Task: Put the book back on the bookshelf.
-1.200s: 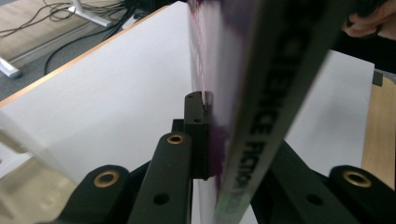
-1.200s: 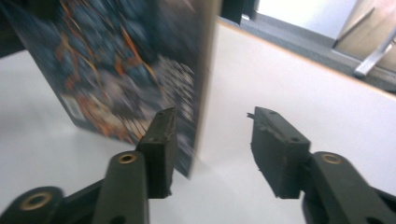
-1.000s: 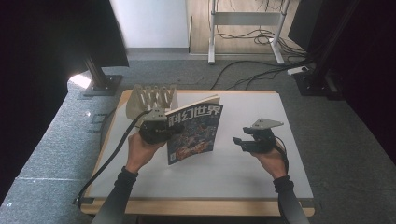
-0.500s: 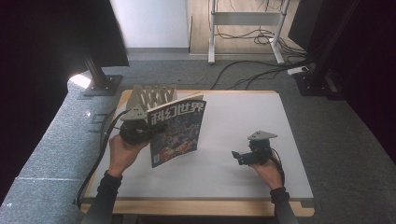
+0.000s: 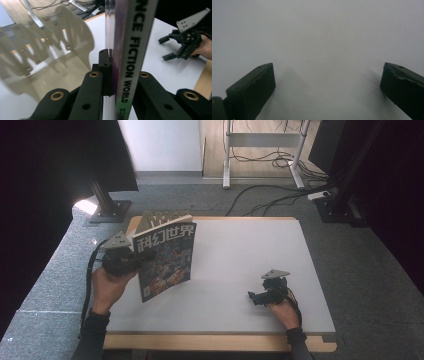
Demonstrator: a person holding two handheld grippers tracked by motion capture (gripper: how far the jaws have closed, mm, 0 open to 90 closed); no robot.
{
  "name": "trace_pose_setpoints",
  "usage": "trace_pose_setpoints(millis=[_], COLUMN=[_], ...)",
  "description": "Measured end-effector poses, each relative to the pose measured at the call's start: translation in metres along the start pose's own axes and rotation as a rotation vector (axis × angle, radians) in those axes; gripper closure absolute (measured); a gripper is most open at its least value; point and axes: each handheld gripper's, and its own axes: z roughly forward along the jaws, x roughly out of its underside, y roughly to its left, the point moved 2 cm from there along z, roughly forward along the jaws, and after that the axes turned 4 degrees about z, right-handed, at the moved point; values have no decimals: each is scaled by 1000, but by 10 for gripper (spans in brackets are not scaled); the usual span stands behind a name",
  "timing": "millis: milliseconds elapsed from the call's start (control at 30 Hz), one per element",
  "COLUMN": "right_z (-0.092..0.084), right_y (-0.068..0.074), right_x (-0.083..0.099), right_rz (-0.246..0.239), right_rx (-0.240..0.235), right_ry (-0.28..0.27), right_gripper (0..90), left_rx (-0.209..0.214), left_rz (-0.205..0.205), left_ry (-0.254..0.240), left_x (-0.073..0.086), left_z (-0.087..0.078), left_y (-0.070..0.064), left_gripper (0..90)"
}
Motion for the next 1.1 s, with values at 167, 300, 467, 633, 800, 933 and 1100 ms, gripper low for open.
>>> trace_pose_setpoints(millis=[167,300,467,633,800,933,1100], right_z=[0,0,0,0,0,0,0], right_y=[1,1,0,0,0,0,0], right_x=[1,1,1,1,1,1,1], right_rz=[-4,-4,-4,-4,-5,-5,-2], right_rx=[3,3,3,2,1,1,1], right_ry=[0,-2,-3,-3,-4,-3,-2], right_gripper=[0,0,0,0,0,0,0], left_rx=[-41,-80,-127,-175,-216,-247,-277], left_rz=[-33,-66,-116,-143,-170,-191,-191], left_ry=[-1,-2,2,2,5,4,-10], left_x=[6,11,15,14,13,10,5], left_z=[-14,-26,-36,-37,-29,-17,1], left_y=[13,25,42,55,68,78,84], left_gripper=[827,827,826,827,826,827,827])
